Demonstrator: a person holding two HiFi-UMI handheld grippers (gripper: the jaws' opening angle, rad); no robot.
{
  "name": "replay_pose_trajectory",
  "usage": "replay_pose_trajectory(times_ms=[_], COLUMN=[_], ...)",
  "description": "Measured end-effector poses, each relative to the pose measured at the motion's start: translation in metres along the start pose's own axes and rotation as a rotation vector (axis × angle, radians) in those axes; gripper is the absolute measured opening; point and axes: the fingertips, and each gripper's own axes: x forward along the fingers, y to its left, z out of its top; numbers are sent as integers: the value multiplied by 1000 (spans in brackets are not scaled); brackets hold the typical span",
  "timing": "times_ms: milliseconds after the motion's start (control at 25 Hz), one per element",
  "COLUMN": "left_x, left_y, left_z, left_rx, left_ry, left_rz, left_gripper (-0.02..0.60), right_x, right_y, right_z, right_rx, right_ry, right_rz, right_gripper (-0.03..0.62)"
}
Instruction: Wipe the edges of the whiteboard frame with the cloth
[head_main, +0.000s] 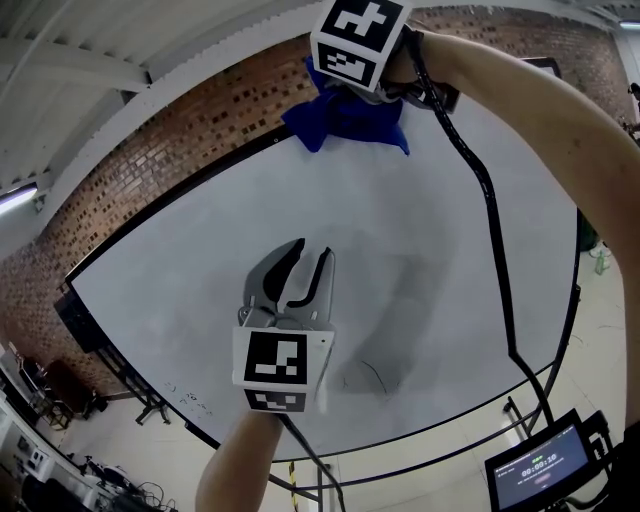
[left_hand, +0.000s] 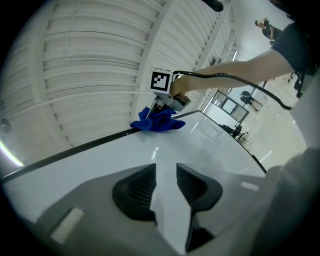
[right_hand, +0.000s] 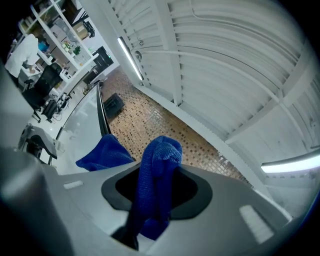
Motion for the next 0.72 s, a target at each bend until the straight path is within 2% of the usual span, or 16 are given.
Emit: replay_pose_trajectory(times_ms=[240,440,640,720], left_x=[-21,-12,-6,-2], left_y=[37,40,29,25], left_z=[3,5,4,2], left_rx=[-10,-40,-146,-149], left_ry=[-36,-77,-114,-124], left_rz=[-4,-19,-67,-72], left_gripper=[128,129,127,127], right_x=[-4,-7,-8,-9], right_y=[7,-12,-29,-34], right_z=[26,6,-6,-11], right_rx=[-24,-18,6,-2], right_ry=[63,136,173,197], right_rz=[-35,-70,-103,-118], right_gripper=[133,133,133,133])
